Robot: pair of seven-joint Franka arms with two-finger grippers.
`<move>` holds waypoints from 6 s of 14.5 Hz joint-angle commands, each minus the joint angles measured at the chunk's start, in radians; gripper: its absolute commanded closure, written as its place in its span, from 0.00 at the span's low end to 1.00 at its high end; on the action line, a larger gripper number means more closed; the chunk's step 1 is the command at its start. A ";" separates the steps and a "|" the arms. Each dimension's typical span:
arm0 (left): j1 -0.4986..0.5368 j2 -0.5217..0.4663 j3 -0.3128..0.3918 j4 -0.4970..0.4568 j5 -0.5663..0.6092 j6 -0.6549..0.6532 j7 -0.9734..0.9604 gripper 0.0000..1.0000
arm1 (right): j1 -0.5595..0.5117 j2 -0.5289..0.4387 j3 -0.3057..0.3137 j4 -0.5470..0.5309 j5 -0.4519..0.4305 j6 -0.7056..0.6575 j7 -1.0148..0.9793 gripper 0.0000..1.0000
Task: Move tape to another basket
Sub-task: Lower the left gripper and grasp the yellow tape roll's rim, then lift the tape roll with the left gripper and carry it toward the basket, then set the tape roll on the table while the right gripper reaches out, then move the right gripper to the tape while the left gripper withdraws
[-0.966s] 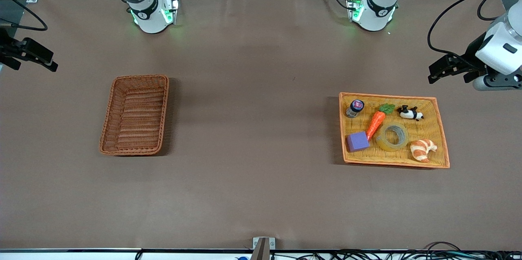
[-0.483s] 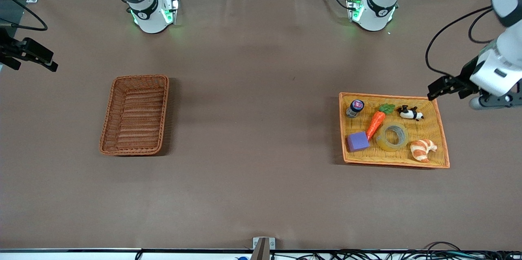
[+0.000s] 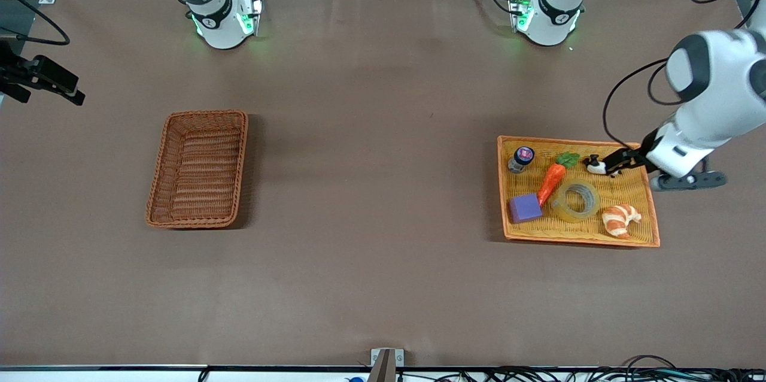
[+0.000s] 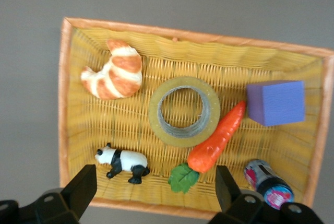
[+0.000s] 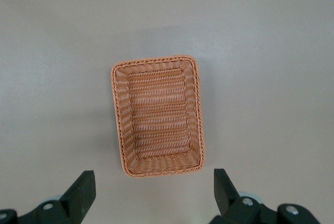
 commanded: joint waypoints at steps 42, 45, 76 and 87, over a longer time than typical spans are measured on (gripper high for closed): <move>-0.125 0.307 -0.563 0.386 0.025 -0.207 -0.588 0.94 | 0.000 -0.001 -0.004 0.003 0.017 -0.022 -0.010 0.00; -0.266 0.500 -0.562 0.521 0.111 -0.171 -0.697 0.94 | 0.000 -0.002 -0.004 0.003 0.017 -0.024 -0.010 0.00; -0.316 0.058 -0.226 0.336 0.093 -0.244 -0.352 0.00 | 0.057 0.204 0.265 -0.052 0.014 0.230 0.158 0.00; -0.021 -0.247 -0.200 0.332 -0.013 -0.477 -0.191 0.00 | 0.290 0.631 0.387 -0.051 -0.223 0.657 0.559 0.00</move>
